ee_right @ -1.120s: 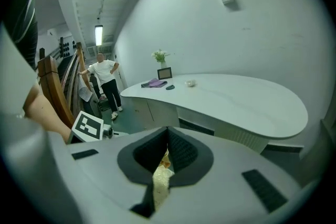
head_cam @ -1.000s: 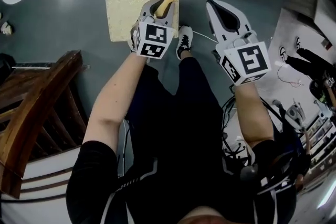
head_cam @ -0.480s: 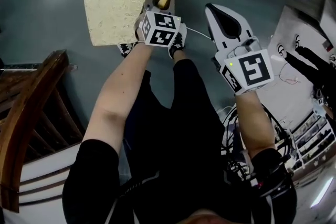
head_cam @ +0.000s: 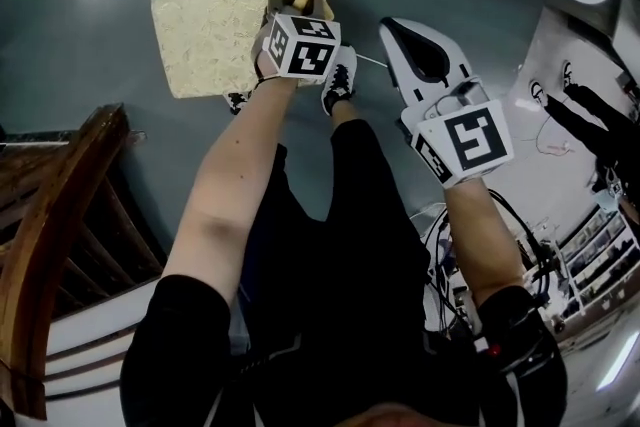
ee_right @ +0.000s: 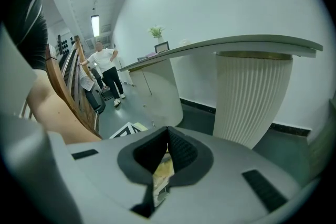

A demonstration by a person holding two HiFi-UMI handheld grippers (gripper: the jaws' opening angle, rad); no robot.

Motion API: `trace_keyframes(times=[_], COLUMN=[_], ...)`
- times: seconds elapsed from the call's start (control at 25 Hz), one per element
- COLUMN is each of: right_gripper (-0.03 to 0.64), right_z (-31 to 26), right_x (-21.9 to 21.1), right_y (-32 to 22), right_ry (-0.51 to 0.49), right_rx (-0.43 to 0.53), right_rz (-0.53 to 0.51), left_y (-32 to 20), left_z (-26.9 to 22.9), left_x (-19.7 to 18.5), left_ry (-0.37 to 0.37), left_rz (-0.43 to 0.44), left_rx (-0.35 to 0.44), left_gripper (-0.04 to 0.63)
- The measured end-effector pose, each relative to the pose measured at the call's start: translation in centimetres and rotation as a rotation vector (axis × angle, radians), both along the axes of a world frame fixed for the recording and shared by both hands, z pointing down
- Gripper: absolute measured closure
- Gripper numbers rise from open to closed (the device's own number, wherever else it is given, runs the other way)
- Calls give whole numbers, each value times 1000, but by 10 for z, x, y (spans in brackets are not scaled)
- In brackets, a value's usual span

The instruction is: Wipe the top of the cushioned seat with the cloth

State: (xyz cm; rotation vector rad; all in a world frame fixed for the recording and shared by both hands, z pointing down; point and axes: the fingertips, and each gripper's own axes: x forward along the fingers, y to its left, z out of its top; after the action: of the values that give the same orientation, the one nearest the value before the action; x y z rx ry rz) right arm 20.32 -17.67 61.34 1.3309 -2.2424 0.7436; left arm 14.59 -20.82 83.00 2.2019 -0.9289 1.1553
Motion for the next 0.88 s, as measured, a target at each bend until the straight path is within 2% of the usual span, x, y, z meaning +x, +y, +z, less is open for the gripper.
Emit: trace_keyframes(times=[0.32, 0.64, 0.88], right_gripper=[611, 611, 611], right_z=[-6, -10, -12], right_x=[-29, -80, -118], right_y=[-12, -28, -38], right_ry=[7, -28, -48], right_rx=[-1, -1, -15], right_rz=[-24, -60, -79], left_y=[-7, -22, -31], left_z=[-2, -1, -1], left_x=[-36, -98, -147], left_ry=[14, -22, -9], left_rz=[-26, -47, -115], left_rx=[-28, -23, -39], left_gripper=[531, 531, 531])
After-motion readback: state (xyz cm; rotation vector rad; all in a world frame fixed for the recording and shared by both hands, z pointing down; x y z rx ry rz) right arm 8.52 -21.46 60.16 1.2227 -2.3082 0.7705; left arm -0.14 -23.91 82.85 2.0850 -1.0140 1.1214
